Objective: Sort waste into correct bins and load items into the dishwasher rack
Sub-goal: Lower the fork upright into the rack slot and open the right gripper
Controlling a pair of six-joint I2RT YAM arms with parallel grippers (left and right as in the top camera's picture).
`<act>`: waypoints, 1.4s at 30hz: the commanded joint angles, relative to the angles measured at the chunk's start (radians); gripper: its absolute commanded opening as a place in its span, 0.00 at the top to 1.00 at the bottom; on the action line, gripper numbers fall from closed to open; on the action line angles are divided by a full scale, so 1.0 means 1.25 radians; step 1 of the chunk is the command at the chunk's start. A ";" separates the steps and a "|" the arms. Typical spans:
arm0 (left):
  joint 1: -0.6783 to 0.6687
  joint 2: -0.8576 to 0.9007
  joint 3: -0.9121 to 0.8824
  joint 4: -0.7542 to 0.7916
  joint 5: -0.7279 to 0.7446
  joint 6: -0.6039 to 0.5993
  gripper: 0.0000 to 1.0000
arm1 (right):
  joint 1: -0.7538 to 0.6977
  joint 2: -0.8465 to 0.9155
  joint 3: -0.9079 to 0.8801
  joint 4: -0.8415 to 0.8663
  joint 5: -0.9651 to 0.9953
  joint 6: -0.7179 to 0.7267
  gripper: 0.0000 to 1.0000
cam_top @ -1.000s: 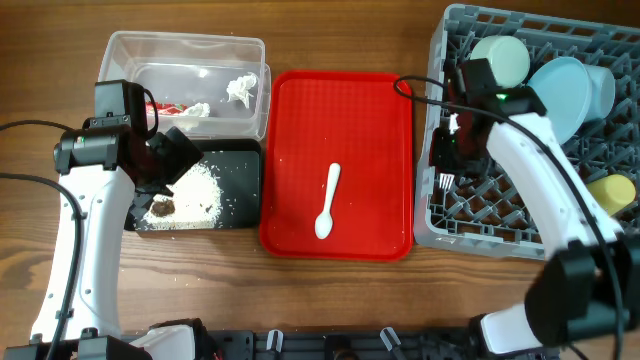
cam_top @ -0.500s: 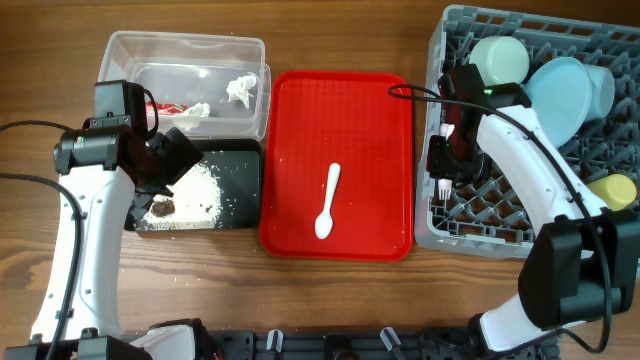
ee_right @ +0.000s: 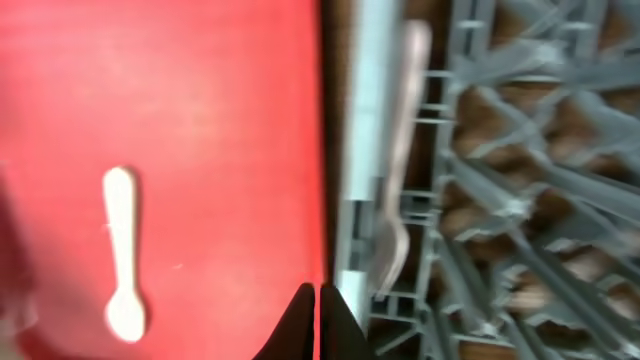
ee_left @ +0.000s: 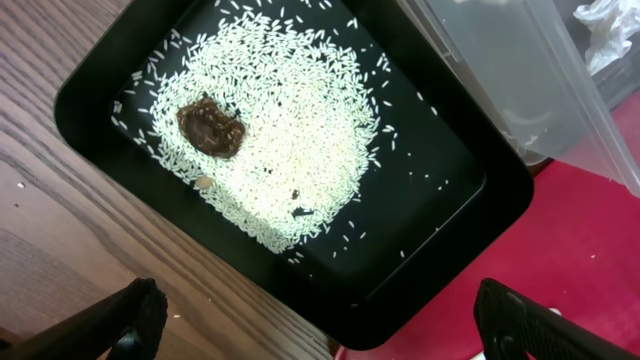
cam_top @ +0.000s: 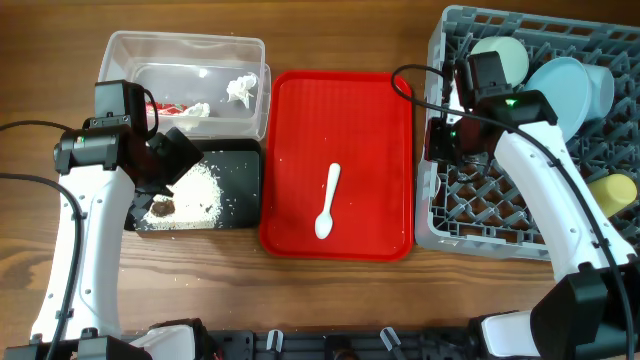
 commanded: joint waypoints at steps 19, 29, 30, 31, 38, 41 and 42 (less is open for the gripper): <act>0.004 -0.001 0.000 -0.001 0.001 -0.004 0.00 | 0.024 0.109 0.004 -0.083 -0.003 0.005 0.96; 0.004 -0.001 0.000 -0.001 0.001 -0.004 0.00 | 0.024 0.109 0.004 -0.145 0.062 0.042 0.96; 0.004 -0.001 0.000 -0.001 0.001 -0.004 0.00 | 0.024 0.109 0.004 -0.146 0.062 0.042 0.96; 0.004 -0.001 0.000 -0.001 0.001 -0.004 0.00 | 0.024 0.109 0.004 -0.149 0.064 0.043 0.96; 0.004 -0.001 0.000 -0.001 0.001 -0.004 0.00 | 0.024 0.109 0.004 -0.161 0.064 0.042 0.96; 0.004 -0.001 0.000 -0.001 0.001 -0.005 0.00 | 0.024 0.109 0.004 -0.161 0.064 0.042 0.96; 0.004 -0.001 0.000 -0.001 0.001 -0.004 0.00 | 0.024 0.109 0.004 -0.161 0.064 0.042 0.96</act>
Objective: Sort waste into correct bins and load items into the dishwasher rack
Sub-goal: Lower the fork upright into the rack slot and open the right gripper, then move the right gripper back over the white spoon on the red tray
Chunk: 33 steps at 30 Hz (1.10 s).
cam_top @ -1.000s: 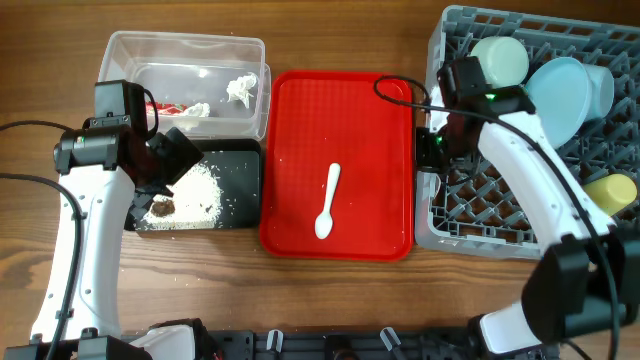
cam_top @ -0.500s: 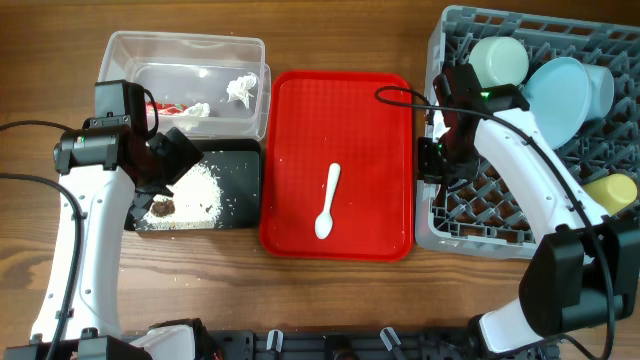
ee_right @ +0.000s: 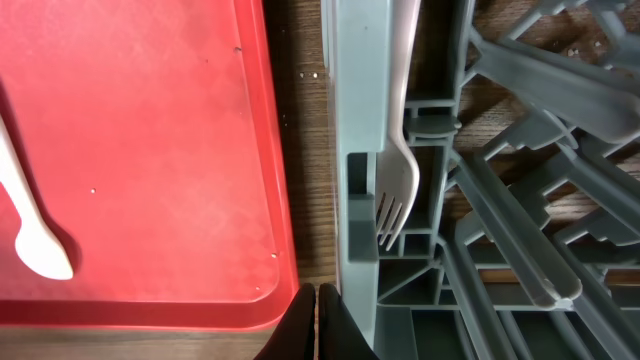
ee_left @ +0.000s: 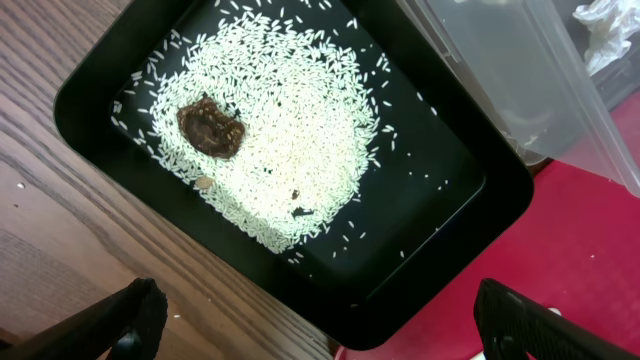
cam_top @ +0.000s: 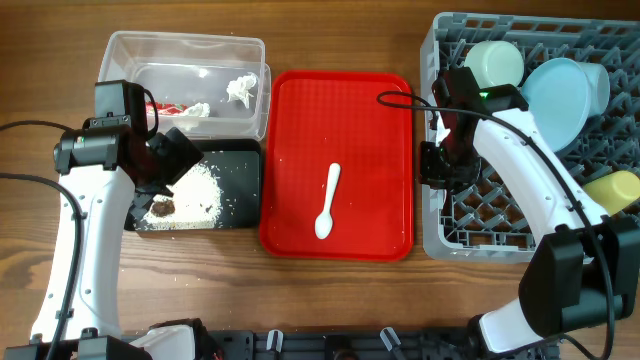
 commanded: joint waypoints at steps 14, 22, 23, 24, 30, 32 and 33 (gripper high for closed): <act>0.004 -0.001 0.000 -0.001 0.001 -0.005 0.00 | -0.001 0.010 0.004 -0.032 0.067 0.025 0.96; 0.004 -0.001 0.000 0.000 0.001 -0.004 0.00 | 0.010 0.009 0.019 0.027 -0.105 -0.097 0.86; 0.004 -0.001 0.000 0.000 0.001 -0.004 0.00 | 0.016 0.009 0.024 0.041 -0.134 -0.096 0.82; 0.004 -0.001 0.000 0.000 0.001 -0.004 0.00 | 0.025 0.009 0.029 0.060 -0.165 -0.095 0.77; 0.004 -0.001 0.000 0.000 0.001 -0.004 0.00 | 0.130 0.009 0.035 0.214 -0.250 -0.019 0.56; 0.004 -0.001 0.000 0.000 0.001 -0.005 0.00 | 0.181 0.010 0.034 0.251 -0.192 0.064 0.50; 0.004 -0.001 0.000 0.000 0.001 -0.004 0.00 | 0.208 0.011 0.034 0.262 -0.151 0.119 0.43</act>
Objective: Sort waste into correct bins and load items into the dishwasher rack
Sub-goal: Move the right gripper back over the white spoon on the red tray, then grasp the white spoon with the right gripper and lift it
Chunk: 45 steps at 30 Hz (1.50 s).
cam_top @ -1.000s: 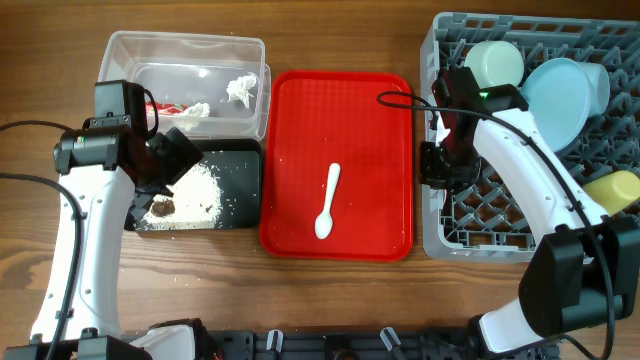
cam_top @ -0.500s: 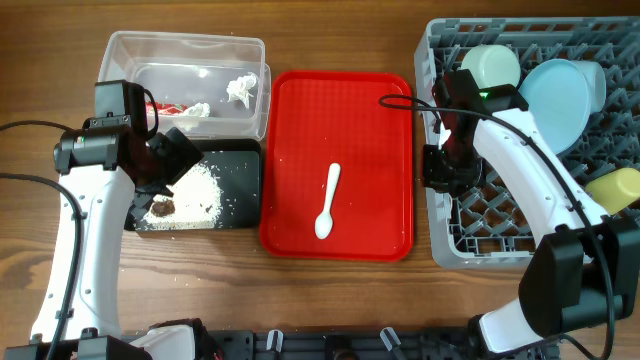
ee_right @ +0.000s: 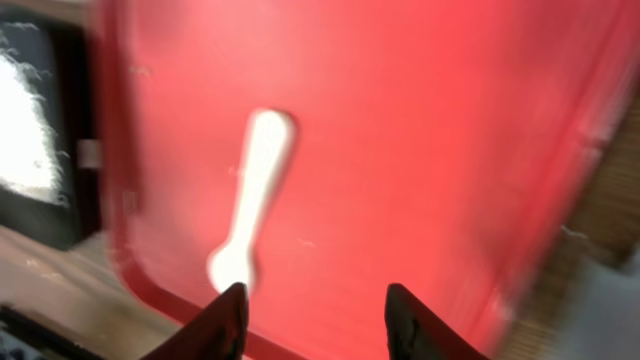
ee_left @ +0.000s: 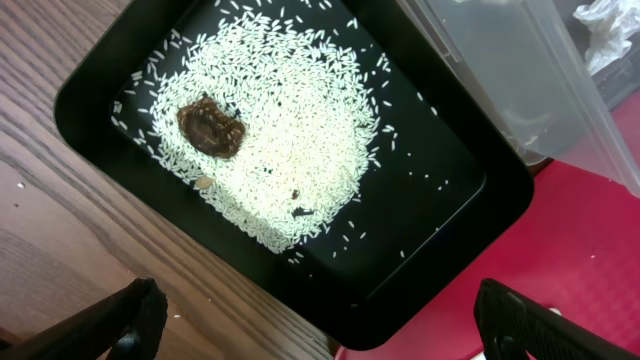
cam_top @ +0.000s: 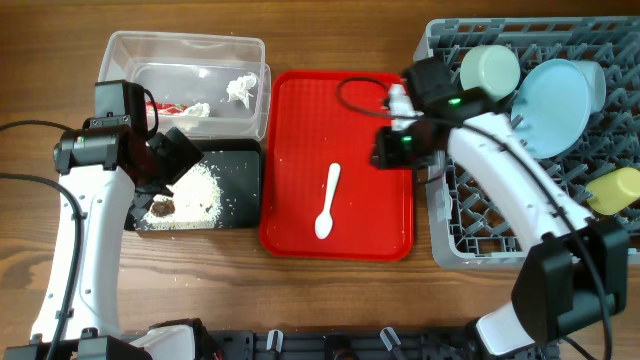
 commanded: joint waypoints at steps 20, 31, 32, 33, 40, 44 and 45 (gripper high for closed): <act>0.004 -0.001 0.000 0.009 0.001 -0.004 0.00 | 0.348 0.215 -0.007 0.004 0.174 0.547 0.39; 0.004 -0.001 0.000 0.009 0.001 -0.004 0.00 | 0.349 0.262 -0.010 0.019 0.174 0.549 0.51; 0.004 -0.001 0.000 0.009 0.001 -0.004 0.00 | 0.349 0.262 -0.010 0.013 0.173 0.549 0.53; 0.004 -0.001 0.000 0.009 0.001 -0.004 0.00 | 0.349 0.262 -0.010 0.007 0.173 0.549 0.54; 0.004 -0.001 0.000 0.009 0.001 -0.004 0.00 | 0.349 0.262 -0.011 -0.001 0.151 0.534 0.60; 0.004 -0.001 0.000 0.009 0.001 -0.004 0.00 | 0.349 0.262 -0.011 0.000 0.132 0.473 0.64; 0.004 -0.001 0.000 0.009 0.001 -0.004 0.00 | 0.349 0.262 -0.011 0.000 0.127 0.456 0.65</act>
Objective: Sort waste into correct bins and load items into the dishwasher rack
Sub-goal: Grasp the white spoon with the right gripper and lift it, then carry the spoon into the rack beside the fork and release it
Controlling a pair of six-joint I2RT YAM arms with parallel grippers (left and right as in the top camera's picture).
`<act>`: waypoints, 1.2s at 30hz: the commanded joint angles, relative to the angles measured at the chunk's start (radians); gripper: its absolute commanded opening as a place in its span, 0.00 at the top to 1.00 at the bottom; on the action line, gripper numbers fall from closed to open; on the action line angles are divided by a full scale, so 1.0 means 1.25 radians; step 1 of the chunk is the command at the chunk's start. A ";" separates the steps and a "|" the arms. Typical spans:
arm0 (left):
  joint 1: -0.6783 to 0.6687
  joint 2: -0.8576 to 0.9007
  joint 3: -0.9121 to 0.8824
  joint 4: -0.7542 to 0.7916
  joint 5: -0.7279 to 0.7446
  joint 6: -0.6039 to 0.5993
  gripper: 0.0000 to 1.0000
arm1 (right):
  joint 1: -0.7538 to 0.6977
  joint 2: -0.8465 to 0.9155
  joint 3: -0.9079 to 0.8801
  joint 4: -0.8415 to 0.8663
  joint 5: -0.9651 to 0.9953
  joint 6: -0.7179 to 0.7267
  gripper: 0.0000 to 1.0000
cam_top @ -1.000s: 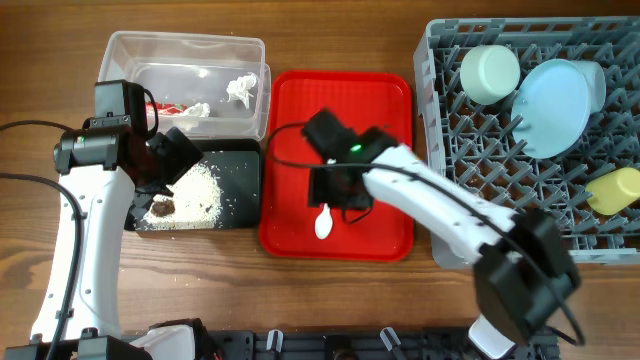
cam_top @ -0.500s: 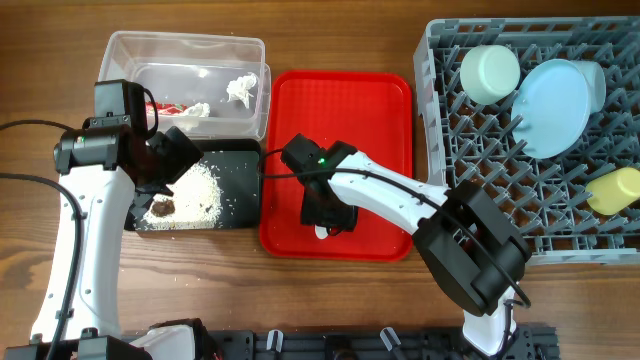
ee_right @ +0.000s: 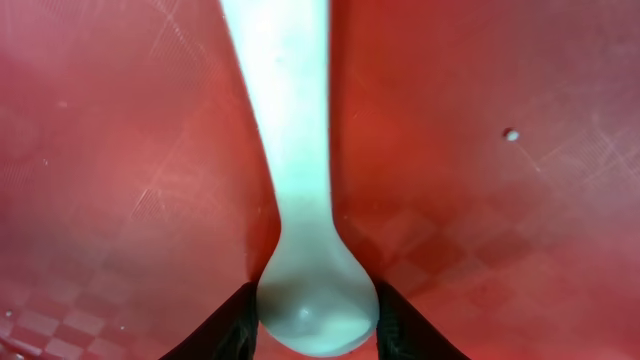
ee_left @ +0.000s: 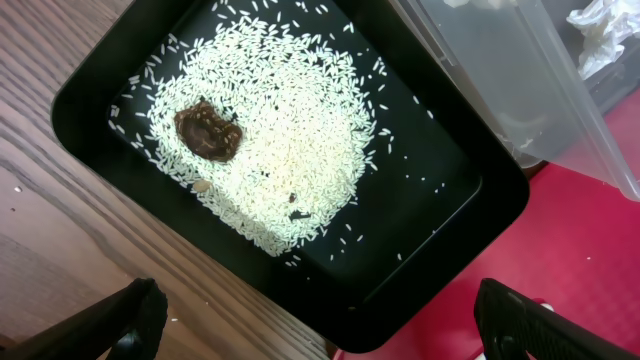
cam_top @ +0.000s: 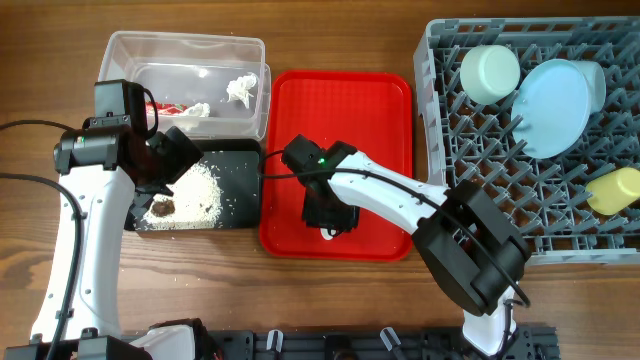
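Observation:
A white plastic spoon (ee_right: pixel 300 150) lies on the red tray (cam_top: pixel 350 110). My right gripper (ee_right: pixel 317 330) is down on the tray, its two fingertips (ee_right: pixel 240 325) pressed against either side of the spoon's bowl. From overhead the right gripper (cam_top: pixel 330 215) hides most of the spoon. My left gripper (ee_left: pixel 325 325) hangs open over the black tray (ee_left: pixel 430 200) of rice and a brown scrap, holding nothing. At the right stands the grey dishwasher rack (cam_top: pixel 500 200).
A clear plastic bin (cam_top: pixel 185 45) with crumpled paper and a red wrapper stands behind the black tray. The rack holds a pale green cup (cam_top: pixel 490 72), a light blue bowl (cam_top: pixel 555 95) and a yellow cup (cam_top: pixel 615 190).
My right gripper was open above the red tray's right side; now it is low over the spoon, fingers closed against its bowl. The left arm has barely moved.
My right gripper was shut at the rack's left edge, where a white fork sat, and stayed there at the following moment. Then it was open above the red tray, and now it grips the spoon's bowl. The left gripper stayed open over the rice tray throughout.

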 commanded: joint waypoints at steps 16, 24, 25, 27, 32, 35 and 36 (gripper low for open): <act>0.004 -0.001 0.000 0.002 0.001 -0.004 0.00 | -0.060 -0.076 -0.004 -0.029 0.020 -0.183 0.75; 0.004 -0.001 0.000 0.002 0.001 -0.004 0.00 | -0.202 -0.273 0.016 -0.137 0.067 -0.338 0.75; 0.004 -0.001 0.000 0.002 0.001 -0.004 0.00 | -0.219 -0.291 0.016 -0.146 0.067 -0.353 0.75; 0.004 -0.001 0.000 0.002 0.001 -0.004 0.00 | -0.272 -0.341 0.016 -0.167 0.067 -0.387 0.75; 0.004 -0.001 0.000 0.002 0.001 -0.004 0.00 | -0.419 -0.408 0.016 -0.205 0.067 -0.512 0.75; 0.004 -0.001 0.000 0.002 0.001 -0.004 0.00 | -0.490 -0.402 0.013 -0.229 0.067 -0.585 0.75; 0.004 -0.001 0.000 0.002 0.001 -0.004 0.00 | -0.510 -0.399 0.010 -0.235 0.067 -0.605 0.75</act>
